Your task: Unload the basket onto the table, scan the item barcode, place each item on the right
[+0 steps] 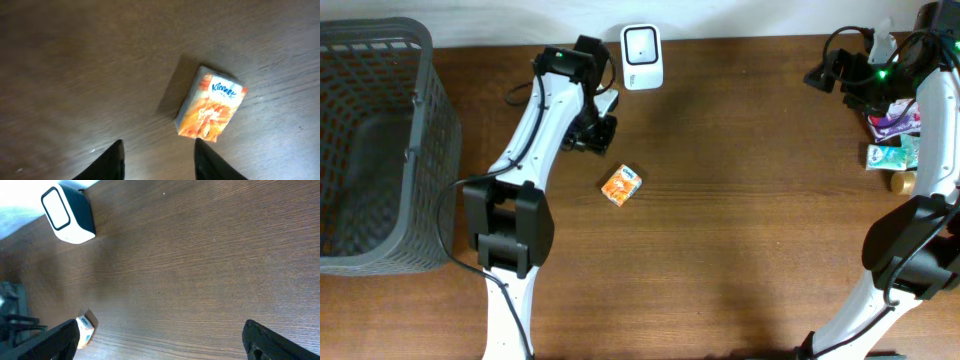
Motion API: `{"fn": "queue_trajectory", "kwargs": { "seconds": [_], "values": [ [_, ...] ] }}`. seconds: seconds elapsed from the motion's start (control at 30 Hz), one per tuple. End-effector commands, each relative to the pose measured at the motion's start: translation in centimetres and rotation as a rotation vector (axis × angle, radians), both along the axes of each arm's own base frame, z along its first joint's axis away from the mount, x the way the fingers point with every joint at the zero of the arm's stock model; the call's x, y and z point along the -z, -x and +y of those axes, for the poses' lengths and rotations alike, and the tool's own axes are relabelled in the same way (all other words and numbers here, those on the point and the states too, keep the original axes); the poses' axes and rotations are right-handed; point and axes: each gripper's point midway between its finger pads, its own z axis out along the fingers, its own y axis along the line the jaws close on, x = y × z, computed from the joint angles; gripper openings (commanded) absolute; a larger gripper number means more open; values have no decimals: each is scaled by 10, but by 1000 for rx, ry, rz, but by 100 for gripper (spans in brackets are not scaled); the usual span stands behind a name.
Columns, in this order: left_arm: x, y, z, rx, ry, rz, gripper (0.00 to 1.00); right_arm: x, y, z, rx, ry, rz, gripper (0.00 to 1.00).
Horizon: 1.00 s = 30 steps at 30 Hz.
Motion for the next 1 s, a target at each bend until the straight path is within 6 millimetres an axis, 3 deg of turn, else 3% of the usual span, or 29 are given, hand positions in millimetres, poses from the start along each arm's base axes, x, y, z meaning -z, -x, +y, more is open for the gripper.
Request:
{"fn": "queue_trajectory", "kwargs": {
  "seconds": [0.0,0.13,0.23,0.3,0.4,0.5,0.57,0.63,0.7,0.73,0.83,0.9,0.97],
  "values": [
    [51,29,-26,70,54,140,51,-5,-1,-2,7,8,-11,99],
    [70,49,-52,101,129,194,51,-5,-1,-2,7,8,-10,99],
    [73,66,-87,136,242,231,50,-5,-1,-2,7,8,-10,99],
    [65,75,-118,170,351,246,47,-5,-1,-2,7,8,-10,99],
    [56,77,-148,223,427,219,47,-5,-1,-2,7,8,-10,99],
    [32,78,-185,291,530,174,50,-5,-1,-2,7,8,-10,99],
    [17,72,-195,317,539,132,51,-5,-1,-2,7,8,-11,99],
    [2,55,-183,290,466,73,50,-5,-1,-2,7,8,-10,99],
    [-11,26,-145,162,299,-3,53,-5,-1,-2,7,8,-10,98],
    [-19,7,-112,68,169,-64,64,-5,-1,-2,7,8,-10,99],
    [-35,-24,-35,-102,-64,-163,75,-5,-1,-2,7,8,-10,99],
    [-32,-33,-1,-174,-94,-149,99,-5,-1,-2,7,8,-10,99],
    [-29,-35,16,-207,-102,-136,99,-5,-1,-2,7,8,-10,99]
  ]
}}
